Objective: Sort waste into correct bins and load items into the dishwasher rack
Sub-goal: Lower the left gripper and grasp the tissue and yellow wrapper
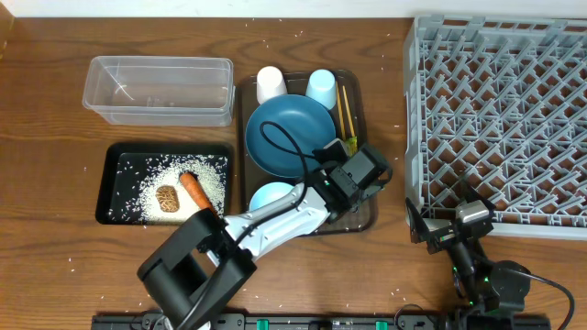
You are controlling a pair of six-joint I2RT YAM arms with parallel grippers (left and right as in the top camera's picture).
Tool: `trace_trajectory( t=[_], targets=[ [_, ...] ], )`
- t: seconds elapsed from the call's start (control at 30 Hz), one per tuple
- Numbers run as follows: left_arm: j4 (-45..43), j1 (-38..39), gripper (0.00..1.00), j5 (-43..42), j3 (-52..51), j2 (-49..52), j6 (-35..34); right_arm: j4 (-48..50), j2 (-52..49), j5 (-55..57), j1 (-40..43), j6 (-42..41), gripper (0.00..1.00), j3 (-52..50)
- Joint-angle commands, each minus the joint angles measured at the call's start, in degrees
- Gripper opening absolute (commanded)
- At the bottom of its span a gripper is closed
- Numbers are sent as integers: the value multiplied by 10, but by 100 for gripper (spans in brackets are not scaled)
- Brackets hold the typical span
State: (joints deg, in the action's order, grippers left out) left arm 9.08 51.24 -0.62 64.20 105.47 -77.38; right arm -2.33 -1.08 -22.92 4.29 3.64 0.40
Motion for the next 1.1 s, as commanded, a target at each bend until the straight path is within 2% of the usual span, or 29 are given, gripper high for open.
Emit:
trace_trajectory(
  t=[0.0,0.07,0.1,0.67,0.73,0.87,0.93,1.07],
  targets=[
    [-3,3,52,14,-1,28,-10,-2,1,2,13,7,99,-1],
    [-12,3,64,13,-1,36,-22,-2,1,2,13,7,99,-1],
    [-18,3,66,13,-1,39,-26,-2,1,2,13,7,99,-1],
    [-36,3,67,29,-1,45,-26,-2,1,2,13,7,99,-1],
    [-36,3,61,28,-1,48,-26,-2,1,2,13,7,99,-1],
    [-35,3,42,26,-1,48,-26,-2,1,2,13,7,99,-1],
    [-35,3,40,26,-1,48,-26,-2,1,2,13,7,99,-1],
    [-34,3,29,26,-1,48,-26,-2,1,2,13,7,99,-1]
  ],
)
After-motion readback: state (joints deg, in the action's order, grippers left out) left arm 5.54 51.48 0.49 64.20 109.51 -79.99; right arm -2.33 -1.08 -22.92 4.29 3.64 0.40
